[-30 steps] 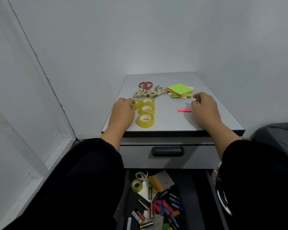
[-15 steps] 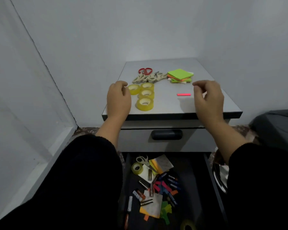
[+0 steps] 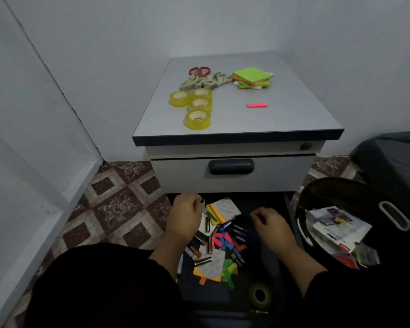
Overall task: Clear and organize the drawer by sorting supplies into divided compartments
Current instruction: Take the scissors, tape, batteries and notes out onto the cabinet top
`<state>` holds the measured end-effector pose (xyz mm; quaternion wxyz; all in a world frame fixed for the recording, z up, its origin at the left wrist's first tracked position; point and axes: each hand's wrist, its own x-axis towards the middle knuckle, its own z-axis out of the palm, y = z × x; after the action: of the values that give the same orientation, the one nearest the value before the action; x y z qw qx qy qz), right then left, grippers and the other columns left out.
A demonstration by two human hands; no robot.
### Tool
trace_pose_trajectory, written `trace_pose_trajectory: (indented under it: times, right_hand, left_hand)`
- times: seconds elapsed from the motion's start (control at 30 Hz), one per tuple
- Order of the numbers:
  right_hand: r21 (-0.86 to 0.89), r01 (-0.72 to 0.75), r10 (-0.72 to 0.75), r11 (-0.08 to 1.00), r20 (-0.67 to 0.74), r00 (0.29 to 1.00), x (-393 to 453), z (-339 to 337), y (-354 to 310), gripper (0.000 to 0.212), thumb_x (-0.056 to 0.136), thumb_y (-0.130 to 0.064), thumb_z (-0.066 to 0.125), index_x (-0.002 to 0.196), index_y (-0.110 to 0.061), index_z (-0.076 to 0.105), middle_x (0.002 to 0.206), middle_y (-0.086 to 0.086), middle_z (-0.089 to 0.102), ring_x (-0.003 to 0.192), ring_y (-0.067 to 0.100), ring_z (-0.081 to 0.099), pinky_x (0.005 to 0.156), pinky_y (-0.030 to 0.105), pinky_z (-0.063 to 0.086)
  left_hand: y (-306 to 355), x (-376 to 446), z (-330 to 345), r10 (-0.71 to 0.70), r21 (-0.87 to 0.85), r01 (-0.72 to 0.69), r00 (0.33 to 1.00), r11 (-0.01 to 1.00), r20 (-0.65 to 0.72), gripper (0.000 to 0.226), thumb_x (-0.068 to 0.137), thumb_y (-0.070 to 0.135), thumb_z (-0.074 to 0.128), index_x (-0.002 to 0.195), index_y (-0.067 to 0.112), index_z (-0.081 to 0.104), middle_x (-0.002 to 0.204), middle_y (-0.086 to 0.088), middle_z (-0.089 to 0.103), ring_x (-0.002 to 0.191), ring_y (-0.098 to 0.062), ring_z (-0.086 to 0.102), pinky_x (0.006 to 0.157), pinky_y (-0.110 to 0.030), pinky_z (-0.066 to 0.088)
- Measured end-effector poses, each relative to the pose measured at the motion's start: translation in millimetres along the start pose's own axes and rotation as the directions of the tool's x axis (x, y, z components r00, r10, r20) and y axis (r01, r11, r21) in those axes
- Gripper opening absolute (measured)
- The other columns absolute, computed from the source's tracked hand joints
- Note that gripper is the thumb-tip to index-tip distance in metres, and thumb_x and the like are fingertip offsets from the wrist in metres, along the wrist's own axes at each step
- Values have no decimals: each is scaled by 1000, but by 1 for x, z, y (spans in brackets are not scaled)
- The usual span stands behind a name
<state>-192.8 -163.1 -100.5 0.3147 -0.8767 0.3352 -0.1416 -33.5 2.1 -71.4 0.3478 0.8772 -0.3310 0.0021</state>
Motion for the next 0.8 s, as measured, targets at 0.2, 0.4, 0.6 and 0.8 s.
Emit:
trace_pose_trajectory:
  times: [0.2, 0.4, 0.6, 0.8]
  right_hand:
    - [-176, -93, 139, 980, 277, 951, 15, 28, 22, 25, 91, -18, 55, 111, -11, 67, 115, 14, 62, 105, 30, 60, 89, 31, 47]
    - [-133, -154, 190, 979, 326, 926, 45, 61, 5, 29, 90, -10, 49, 116, -7, 63, 118, 16, 61, 107, 29, 59, 78, 24, 43]
    - [-19, -330, 321, 944, 297, 899, 70, 84, -4, 37, 93, -10, 49, 129, 1, 49, 128, 21, 53, 116, 35, 53, 85, 28, 43]
    - [145, -516, 452, 844, 325, 831, 81, 96, -3, 31, 87, -22, 63, 105, 4, 65, 108, 20, 66, 98, 30, 63, 74, 29, 47]
  left_hand:
    - [-36, 13, 39, -183, 221, 95, 887, 971, 423, 44, 92, -4, 40, 134, 1, 48, 137, -18, 47, 125, -30, 45, 105, -34, 35]
    - [-50, 25, 58, -189, 330, 8, 834, 944, 519, 63, 91, -2, 42, 149, 9, 23, 156, -12, 21, 143, -28, 19, 118, -32, 13]
    - [-56, 25, 72, -243, 396, 10, 804, 918, 543, 64, 96, 13, 40, 152, 30, 14, 159, -10, 10, 143, -37, 10, 114, -45, 23]
    - [-42, 25, 69, -261, 411, 62, 854, 910, 450, 37, 98, 29, 40, 134, 26, 49, 138, -10, 41, 124, -32, 31, 101, -42, 34]
